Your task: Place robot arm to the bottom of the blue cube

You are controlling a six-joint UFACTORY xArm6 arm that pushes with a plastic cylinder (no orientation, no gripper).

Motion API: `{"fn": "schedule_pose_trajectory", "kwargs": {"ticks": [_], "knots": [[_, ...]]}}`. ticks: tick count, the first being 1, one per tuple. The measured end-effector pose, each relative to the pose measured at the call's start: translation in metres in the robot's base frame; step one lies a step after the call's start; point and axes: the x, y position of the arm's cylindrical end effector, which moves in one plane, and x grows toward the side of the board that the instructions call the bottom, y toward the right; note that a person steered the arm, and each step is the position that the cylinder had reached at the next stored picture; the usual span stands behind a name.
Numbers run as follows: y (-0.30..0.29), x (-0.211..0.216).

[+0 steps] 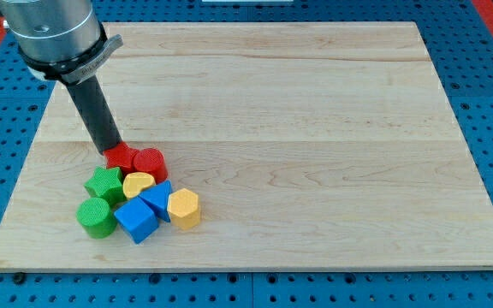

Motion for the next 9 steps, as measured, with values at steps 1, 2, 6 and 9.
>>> {"fn": "schedule_pose_trajectory", "kwargs": {"ticks": [1, 2, 6, 9], "knots": [[0.0, -0.033], [-0.001, -0.059], [0.127, -0.015], [0.138, 0.004]]}}
